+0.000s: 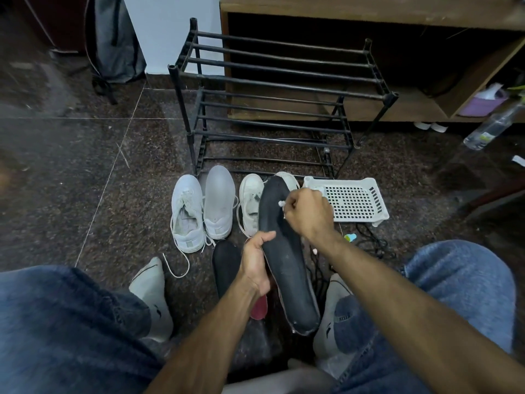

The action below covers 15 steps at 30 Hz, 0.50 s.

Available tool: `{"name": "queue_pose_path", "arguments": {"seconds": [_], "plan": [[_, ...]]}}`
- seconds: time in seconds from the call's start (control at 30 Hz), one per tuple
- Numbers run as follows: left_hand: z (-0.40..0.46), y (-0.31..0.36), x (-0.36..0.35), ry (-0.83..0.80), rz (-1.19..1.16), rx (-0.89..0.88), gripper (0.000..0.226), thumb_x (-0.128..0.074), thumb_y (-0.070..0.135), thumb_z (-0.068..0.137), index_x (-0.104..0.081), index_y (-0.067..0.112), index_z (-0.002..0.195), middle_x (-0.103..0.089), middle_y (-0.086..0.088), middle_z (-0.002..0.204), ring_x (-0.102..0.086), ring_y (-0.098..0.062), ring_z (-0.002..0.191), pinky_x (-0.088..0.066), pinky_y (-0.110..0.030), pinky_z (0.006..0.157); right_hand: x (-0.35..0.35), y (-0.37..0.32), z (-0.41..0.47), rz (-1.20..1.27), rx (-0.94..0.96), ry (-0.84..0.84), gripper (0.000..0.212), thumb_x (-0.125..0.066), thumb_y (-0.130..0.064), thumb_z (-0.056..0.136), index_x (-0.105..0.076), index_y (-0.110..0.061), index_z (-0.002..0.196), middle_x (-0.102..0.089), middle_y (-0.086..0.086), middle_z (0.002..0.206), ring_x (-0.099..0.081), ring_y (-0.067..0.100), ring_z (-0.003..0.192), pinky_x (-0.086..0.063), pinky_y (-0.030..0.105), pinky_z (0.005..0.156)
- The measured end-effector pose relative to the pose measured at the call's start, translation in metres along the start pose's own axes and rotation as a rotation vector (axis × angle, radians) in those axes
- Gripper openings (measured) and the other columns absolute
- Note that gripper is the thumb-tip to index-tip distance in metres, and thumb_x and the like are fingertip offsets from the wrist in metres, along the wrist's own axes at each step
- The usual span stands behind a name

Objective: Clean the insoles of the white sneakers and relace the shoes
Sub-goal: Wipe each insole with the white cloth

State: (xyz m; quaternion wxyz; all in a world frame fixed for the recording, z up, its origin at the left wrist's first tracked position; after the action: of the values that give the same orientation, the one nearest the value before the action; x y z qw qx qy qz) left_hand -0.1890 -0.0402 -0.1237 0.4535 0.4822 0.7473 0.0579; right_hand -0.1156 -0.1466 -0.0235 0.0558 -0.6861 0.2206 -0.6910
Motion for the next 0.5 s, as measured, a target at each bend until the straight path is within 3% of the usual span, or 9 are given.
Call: {"name": "queue_pose_path", "arguments": {"seconds": [0.1, 0.2, 0.37, 0.5], "plan": [[0.001, 0.014, -0.001, -0.037, -0.001, -0.058, 0.034, -0.058, 0.016, 0.062, -0.069, 0.003, 0.092, -0.069, -0.013, 0.077, -0.064, -0.025, 0.065, -0.052, -0.031, 0.065, 0.002, 0.000, -0.001, 0.130, -0.013, -0.009, 0.013, -0.059, -0.022, 0.084, -0.072, -0.023, 0.080, -0.072, 0.004, 0.085, -0.066, 0.029, 0.084, -0.054, 0.035, 0.073], [0.003, 0.029, -0.002, -0.093, -0.097, -0.093, 0.028, -0.053, 0.020, 0.071, -0.076, 0.004, 0.075, -0.070, -0.012, 0.072, -0.066, -0.024, 0.060, -0.054, -0.028, 0.060, -0.012, -0.012, -0.027, 0.190, 0.099, -0.113, 0.011, -0.061, -0.021, 0.082, -0.071, -0.025, 0.077, -0.070, -0.004, 0.083, -0.066, 0.023, 0.079, -0.054, 0.034, 0.070], [0.004, 0.025, 0.002, -0.084, -0.159, -0.060, 0.044, -0.049, 0.039, 0.087, -0.078, 0.006, 0.085, -0.072, -0.014, 0.087, -0.069, -0.026, 0.075, -0.052, -0.035, 0.075, -0.024, -0.033, -0.053, 0.028, 0.306, -0.133, 0.012, -0.057, -0.023, 0.087, -0.069, -0.025, 0.088, -0.061, -0.007, 0.091, -0.062, 0.024, 0.083, -0.051, 0.036, 0.072], [0.004, 0.025, 0.002, -0.058, -0.177, -0.082, 0.040, -0.055, 0.033, 0.077, -0.074, 0.005, 0.098, -0.070, -0.016, 0.093, -0.066, -0.028, 0.078, -0.053, -0.035, 0.073, -0.006, -0.028, -0.015, -0.028, 0.198, -0.021, 0.017, -0.053, -0.025, 0.089, -0.070, -0.024, 0.092, -0.066, -0.001, 0.102, -0.062, 0.031, 0.093, -0.052, 0.039, 0.077]]}}
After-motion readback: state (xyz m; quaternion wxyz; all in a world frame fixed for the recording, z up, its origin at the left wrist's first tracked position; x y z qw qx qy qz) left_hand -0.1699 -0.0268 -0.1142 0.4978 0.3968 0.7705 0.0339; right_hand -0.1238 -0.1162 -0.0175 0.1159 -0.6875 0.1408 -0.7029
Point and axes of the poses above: each hand's wrist, its own z-axis towards the middle knuckle, its own x-axis out of the back of the hand, y = z × x, the point moved 10 cm from there along z, towards the middle knuckle
